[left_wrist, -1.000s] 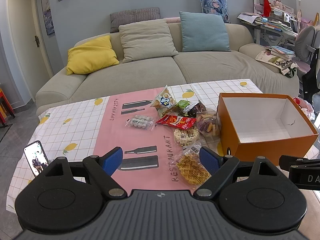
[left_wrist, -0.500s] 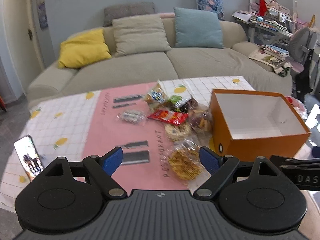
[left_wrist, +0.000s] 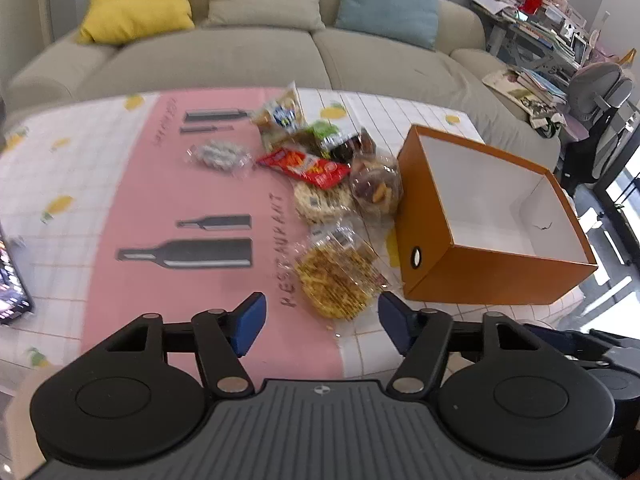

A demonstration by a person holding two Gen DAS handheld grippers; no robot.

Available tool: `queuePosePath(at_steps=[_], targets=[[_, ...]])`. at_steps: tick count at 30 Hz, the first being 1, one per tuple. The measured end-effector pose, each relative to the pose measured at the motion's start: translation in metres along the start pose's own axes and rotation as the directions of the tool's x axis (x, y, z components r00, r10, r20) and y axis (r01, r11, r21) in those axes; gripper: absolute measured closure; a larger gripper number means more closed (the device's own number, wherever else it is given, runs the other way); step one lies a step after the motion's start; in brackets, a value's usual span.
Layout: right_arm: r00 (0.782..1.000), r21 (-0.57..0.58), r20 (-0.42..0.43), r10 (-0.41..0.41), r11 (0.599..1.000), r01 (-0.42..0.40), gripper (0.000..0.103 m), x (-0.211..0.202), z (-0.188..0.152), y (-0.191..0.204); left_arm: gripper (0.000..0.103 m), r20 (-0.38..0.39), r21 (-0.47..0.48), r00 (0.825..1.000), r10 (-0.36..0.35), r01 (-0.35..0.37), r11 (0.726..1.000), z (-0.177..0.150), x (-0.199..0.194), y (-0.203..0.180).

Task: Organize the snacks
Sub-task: 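Lower the left tool onto the clear bag of yellow crisps and close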

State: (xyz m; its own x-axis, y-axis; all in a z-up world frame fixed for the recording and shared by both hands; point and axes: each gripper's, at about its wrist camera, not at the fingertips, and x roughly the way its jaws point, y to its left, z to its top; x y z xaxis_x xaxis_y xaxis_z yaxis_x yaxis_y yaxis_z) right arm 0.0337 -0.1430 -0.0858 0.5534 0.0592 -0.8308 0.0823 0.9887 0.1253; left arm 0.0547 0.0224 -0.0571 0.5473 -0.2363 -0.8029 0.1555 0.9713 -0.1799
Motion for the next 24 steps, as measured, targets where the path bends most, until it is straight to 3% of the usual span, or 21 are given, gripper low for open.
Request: queuePosePath(at_steps=[3, 6, 14, 19, 24], targets=[[1.000, -0.003, -0.025, 0.002, 1.000, -0.002, 0.043, 0.016, 0.005, 0.002, 0.028, -0.039, -0.015, 0.999, -0.029, 0.028, 0.999, 0.004, 0.016, 0.002], [0.999, -0.002, -0.045, 0.003, 1.000, -0.003, 0.044, 0.031, 0.013, 0.004, 0.015, -0.079, -0.071, 0.996, -0.030, 0.024, 0.997, 0.009, 0.033, 0.007], [0.995, 0.036, -0.101, -0.025, 0.999, 0.029, 0.044, 0.077, 0.033, 0.001, 0.013, -0.187, -0.250, 0.981, -0.044, -0.005, 0.968, 0.025, 0.087, 0.029], [0.986, 0.052, -0.163, -0.019, 0.998, 0.028, 0.058, 0.109, 0.034, 0.001, 0.013, -0.228, -0.307, 0.972, -0.050, -0.023, 0.952, 0.023, 0.124, 0.037], [0.979, 0.117, -0.203, 0.017, 0.993, 0.007, 0.059, 0.135, 0.037, -0.003, 0.013, -0.245, -0.347, 0.966, -0.077, -0.013, 0.938, 0.017, 0.151, 0.042]])
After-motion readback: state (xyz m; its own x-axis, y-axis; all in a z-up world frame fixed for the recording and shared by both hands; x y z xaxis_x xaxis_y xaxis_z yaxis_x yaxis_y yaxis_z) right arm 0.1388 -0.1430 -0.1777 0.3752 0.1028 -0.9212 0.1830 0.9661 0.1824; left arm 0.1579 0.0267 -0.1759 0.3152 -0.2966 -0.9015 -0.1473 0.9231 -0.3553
